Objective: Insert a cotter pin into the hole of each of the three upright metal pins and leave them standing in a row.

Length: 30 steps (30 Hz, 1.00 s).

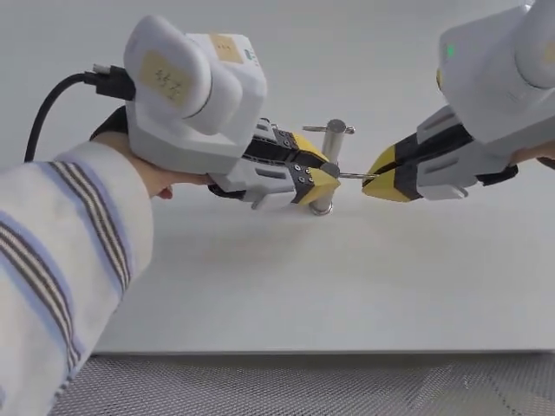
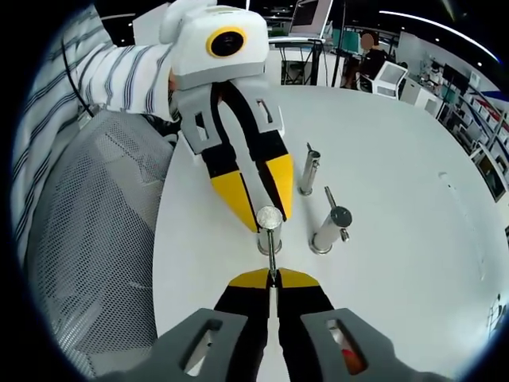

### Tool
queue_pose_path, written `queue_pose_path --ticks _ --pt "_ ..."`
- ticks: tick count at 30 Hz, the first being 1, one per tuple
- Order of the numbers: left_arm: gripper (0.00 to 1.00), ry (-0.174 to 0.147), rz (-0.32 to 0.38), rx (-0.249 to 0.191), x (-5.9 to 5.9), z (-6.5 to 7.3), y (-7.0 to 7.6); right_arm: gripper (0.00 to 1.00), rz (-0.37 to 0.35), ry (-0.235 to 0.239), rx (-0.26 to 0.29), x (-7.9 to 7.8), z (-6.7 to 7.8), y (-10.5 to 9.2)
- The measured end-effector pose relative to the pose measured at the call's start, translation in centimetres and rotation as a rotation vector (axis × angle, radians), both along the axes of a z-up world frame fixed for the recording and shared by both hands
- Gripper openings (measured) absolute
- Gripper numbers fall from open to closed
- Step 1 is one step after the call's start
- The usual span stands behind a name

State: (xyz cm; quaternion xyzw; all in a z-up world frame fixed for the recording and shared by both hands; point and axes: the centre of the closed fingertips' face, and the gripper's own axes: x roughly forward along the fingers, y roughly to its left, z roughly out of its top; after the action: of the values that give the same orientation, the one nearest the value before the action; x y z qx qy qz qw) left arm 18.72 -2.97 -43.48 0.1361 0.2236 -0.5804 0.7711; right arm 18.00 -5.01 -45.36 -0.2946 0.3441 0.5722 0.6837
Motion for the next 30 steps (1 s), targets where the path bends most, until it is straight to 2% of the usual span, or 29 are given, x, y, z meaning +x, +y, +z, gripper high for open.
queue_pose_path --ticks 8,13,20,24,27,30 --pt "0.09 -0.006 -0.001 0.013 -0.3 0.1 -0.1 0.00 0.006 -0.004 0.016 0.3 0.0 1.3" --pt "0.09 -0.001 0.000 0.017 -0.3 0.1 -0.1 0.00 -0.014 0.021 0.046 0.2 0.0 1.7" --pt "0.09 0.002 0.002 0.017 -0.3 0.1 -0.2 0.00 -0.004 0.004 0.050 0.1 -0.1 2.1" --pt "0.09 0.003 0.001 0.018 -0.4 0.1 -0.1 0.00 -0.015 0.019 0.037 -0.1 -0.2 2.0" --pt "0.09 0.003 0.006 0.017 -0.3 0.0 -0.1 0.04 -0.040 0.060 0.050 -0.5 0.1 1.6" --pt "0.09 0.002 0.013 0.016 -0.3 0.0 -0.1 0.06 -0.047 0.043 0.038 -0.5 0.0 0.9"
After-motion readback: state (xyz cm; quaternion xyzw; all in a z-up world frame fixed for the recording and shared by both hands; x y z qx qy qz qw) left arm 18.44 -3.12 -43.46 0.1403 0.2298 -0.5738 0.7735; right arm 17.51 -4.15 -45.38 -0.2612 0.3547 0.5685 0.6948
